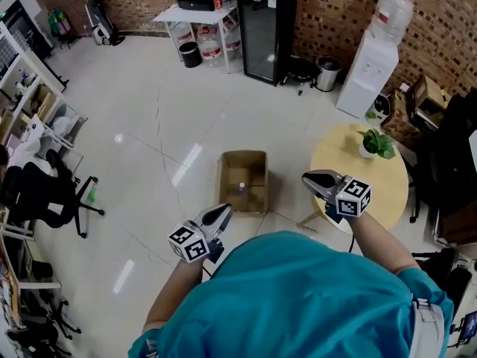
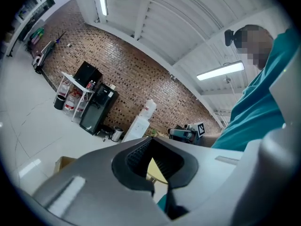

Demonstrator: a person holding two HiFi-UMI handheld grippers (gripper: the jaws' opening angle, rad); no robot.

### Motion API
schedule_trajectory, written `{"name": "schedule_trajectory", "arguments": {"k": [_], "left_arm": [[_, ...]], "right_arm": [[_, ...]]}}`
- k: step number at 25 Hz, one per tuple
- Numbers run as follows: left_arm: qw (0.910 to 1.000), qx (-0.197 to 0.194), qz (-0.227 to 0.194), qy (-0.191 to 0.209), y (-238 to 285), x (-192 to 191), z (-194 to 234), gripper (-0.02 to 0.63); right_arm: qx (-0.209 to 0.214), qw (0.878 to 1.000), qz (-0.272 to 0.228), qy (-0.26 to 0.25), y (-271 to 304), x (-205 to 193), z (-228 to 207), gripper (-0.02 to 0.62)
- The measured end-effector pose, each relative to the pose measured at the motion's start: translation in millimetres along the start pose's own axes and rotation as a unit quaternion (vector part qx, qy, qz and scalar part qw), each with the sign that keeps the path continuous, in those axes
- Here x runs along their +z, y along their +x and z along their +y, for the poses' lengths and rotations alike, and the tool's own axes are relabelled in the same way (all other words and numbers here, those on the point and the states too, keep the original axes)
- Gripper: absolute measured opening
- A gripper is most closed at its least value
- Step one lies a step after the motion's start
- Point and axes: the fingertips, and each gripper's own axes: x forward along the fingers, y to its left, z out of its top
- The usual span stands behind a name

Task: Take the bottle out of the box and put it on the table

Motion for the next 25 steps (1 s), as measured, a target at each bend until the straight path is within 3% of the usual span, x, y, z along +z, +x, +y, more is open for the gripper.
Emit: {"name": "schedule_trajectory", "arguments": {"k": [5,11,16,19,22,25], "left_arm": [[0.9995,0.015,0.024,-0.011,37,5,53,0.002],[0.9926,0.066,0.092,-0.043,160,-27,119,0.009],[0.9773,0.128,0.16,-0.053,229,-65,167,0.074],[0.9633,0.154,0.21,-0.064,280,-74,204,0.124],[0.948,0.166,0.254,-0.095,335,-82,257,0.141],[0.9371,0.168,0.287,-0.106,344,-97,303,0.155]], "right_arm": [[0.02,0.999,0.039,-0.002,45,1,-50,0.02],[0.069,0.996,0.061,0.007,59,-12,-187,0.032],[0.128,0.988,0.084,-0.001,73,-41,-264,0.051],[0.148,0.983,0.109,0.017,94,-51,-330,0.069],[0.163,0.976,0.142,0.034,122,-64,-402,0.086],[0.167,0.971,0.169,0.039,155,-90,-427,0.104]]}}
